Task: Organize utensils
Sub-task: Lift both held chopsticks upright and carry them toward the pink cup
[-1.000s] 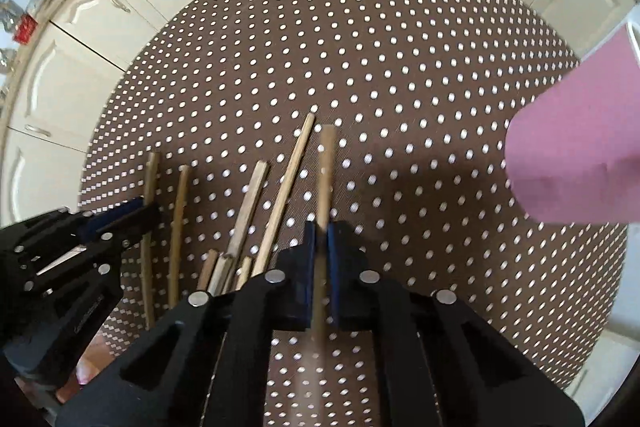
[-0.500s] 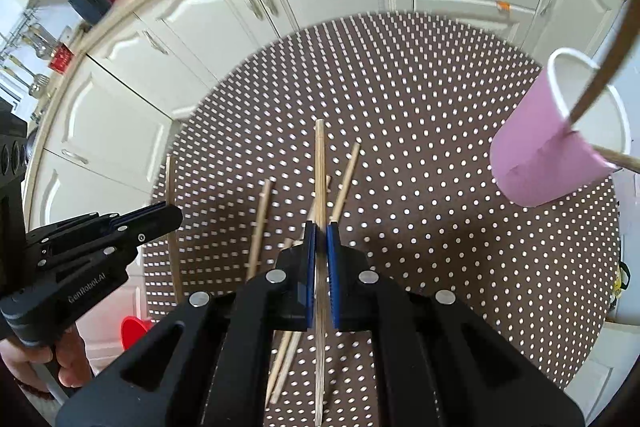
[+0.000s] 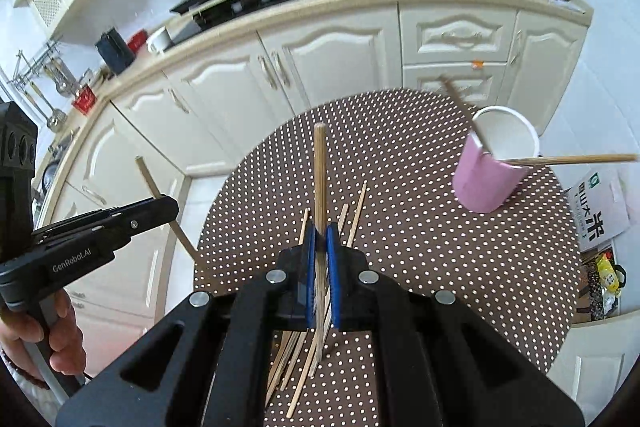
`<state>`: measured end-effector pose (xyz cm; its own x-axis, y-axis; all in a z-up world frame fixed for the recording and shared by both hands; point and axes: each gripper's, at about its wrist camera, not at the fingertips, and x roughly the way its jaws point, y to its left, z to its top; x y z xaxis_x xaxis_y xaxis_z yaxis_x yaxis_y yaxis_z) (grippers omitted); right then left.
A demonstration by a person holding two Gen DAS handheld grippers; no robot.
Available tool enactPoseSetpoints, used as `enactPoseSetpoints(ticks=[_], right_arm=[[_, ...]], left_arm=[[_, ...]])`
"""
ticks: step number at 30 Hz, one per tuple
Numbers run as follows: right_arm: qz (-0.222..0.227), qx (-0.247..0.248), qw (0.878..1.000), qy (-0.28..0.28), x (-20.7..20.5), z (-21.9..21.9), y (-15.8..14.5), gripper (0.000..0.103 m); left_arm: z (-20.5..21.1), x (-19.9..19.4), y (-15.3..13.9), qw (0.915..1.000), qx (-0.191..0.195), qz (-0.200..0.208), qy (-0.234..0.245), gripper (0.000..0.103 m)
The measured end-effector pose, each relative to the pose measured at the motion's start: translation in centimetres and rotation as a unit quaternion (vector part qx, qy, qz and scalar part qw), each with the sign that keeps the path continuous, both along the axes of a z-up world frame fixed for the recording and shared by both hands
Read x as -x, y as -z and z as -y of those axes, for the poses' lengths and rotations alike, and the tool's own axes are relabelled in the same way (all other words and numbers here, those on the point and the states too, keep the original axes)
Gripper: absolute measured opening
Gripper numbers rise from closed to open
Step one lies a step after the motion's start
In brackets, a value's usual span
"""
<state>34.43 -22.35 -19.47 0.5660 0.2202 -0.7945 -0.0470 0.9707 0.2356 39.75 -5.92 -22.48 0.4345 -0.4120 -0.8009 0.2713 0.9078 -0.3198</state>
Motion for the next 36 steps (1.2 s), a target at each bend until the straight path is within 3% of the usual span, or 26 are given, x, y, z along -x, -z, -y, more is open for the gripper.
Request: enactPoseSetpoints(ticks=[15, 36], right_arm=[[0.040, -0.002, 0.998, 0.050, 5.0, 2.2, -3.1, 0.005], [0.138, 0.016, 0.984, 0.112, 5.4, 9.9, -10.4, 0.005]], left_arm=[[1.8, 2.9, -5.1, 0.9971, 0.025, 0.056, 0.046, 0.006], [9.6, -1.0, -9.4, 0.9886, 0.074, 0.111, 0.069, 0.006]])
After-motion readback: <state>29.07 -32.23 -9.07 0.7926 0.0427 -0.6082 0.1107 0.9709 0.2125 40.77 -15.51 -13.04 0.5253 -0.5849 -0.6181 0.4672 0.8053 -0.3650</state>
